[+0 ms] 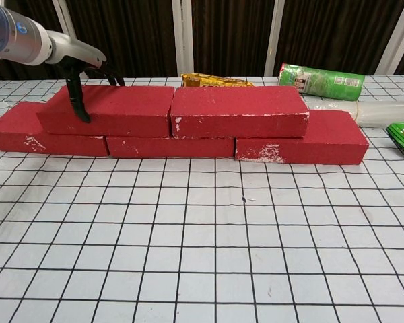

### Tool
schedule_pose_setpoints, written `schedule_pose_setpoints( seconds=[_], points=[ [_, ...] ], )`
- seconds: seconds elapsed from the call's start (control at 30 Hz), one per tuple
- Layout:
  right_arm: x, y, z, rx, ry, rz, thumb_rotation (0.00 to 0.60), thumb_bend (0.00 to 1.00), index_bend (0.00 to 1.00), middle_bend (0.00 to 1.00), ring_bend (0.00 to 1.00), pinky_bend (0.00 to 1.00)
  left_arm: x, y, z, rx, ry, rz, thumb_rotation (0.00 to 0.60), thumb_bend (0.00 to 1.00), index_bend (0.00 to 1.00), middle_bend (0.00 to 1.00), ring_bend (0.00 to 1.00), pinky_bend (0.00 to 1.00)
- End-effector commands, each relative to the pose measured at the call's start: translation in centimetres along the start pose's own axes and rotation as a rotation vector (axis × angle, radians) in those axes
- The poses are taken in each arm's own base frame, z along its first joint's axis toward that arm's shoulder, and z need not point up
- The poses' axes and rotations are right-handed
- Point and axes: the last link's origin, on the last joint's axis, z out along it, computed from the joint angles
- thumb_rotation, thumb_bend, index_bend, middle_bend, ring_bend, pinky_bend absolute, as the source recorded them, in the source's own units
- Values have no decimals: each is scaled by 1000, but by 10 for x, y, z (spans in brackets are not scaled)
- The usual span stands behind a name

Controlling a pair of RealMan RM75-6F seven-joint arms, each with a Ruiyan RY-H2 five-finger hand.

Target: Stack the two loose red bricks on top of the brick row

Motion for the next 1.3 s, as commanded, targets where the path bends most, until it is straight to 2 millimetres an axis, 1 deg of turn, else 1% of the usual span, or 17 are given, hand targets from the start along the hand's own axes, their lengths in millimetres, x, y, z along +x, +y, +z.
schedule_pose_setpoints(
  seconds=[0.03, 0.23, 0.3, 0.43, 0.57, 0.7, 0.73, 0.9, 1.13, 1.3],
  points=[
    [0, 0, 0, -3, 0, 2, 600, 214, 30, 0, 0, 0, 0, 1, -1, -4, 2, -1, 600, 0, 109, 68, 0, 0],
    [1, 0, -1, -5, 4, 5, 600, 214, 30, 0, 0, 0, 4, -1, -6, 6, 15, 11, 600, 0, 90, 51, 0, 0],
    [0, 0, -1, -4, 2, 5, 600, 214, 30, 0, 0, 0, 7, -2, -9, 16, 23, 15, 600, 0, 66, 21, 0, 0],
    [0, 0, -1, -4, 1, 7, 600, 215, 31, 0, 0, 0, 12, -12, -19, 57, 18, 20, 600, 0, 28, 0, 0, 0],
    [1, 0, -1, -1, 1, 10, 600, 214, 30, 0, 0, 0, 15, -28, -34, 98, 37, 35, 600, 0, 31, 0, 0, 0],
    [1, -1, -1, 2, -2, 12, 600, 214, 30, 0, 0, 0, 8, -47, -47, 115, 38, 28, 600, 0, 64, 16, 0, 0],
    [0, -1, -1, 3, -5, 12, 600, 213, 31, 0, 0, 0, 5, -55, -52, 125, 36, 29, 600, 0, 69, 20, 0, 0],
    [-1, -2, -2, 8, -11, 11, 600, 214, 30, 0, 0, 0, -6, -76, -60, 144, 34, 28, 600, 0, 107, 38, 0, 0],
    [-3, -4, -2, 13, -16, 10, 600, 215, 30, 0, 0, 0, -26, -93, -62, 150, -3, 40, 600, 0, 132, 42, 0, 0],
    [-3, -4, -1, 8, -15, 10, 600, 214, 30, 0, 0, 0, -33, -98, -58, 156, -8, 32, 600, 0, 143, 42, 0, 0]
  ],
)
